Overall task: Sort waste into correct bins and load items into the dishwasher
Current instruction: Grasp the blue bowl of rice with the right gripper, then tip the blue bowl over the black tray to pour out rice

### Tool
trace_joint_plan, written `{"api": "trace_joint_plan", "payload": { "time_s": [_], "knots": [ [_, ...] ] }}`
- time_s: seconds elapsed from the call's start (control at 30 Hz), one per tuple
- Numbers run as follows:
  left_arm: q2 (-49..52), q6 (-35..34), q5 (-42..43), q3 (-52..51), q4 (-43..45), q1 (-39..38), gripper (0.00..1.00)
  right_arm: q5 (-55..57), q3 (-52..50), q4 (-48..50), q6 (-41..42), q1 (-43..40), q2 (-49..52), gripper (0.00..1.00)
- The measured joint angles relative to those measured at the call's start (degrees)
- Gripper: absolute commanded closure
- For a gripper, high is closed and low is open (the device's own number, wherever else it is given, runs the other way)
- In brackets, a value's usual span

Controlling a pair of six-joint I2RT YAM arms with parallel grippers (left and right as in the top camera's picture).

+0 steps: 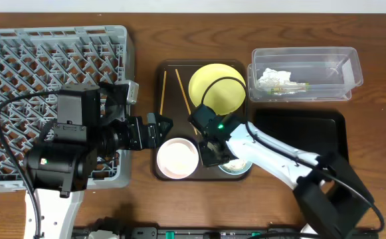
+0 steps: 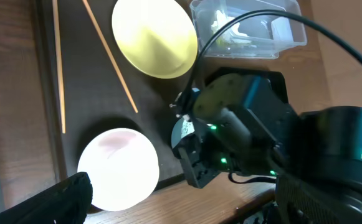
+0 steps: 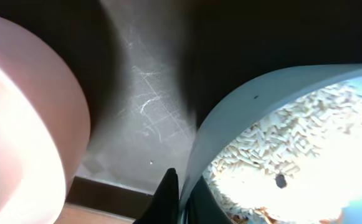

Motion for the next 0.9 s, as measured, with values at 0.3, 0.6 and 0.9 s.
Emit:
{"api": "trace_joint_plan", "payload": {
  "time_s": [0.3, 0.6, 0.9],
  "knots": [
    [0.0, 0.0, 0.0, 0.0, 0.02, 0.0, 0.06, -7.41, 0.09, -0.72, -3.96, -9.57, -16.98, 0.99],
    [0.0, 0.0, 0.0, 0.0, 0.02, 0.0, 0.06, -26.18, 0.09, -11.17, -19.5, -34.73, -24.04, 0.99],
    [0.0, 0.0, 0.0, 0.0, 0.02, 0.0, 0.06, -49.37, -11.82, -7.15, -36.74, -55.54, -21.9, 0.99]
  ]
}}
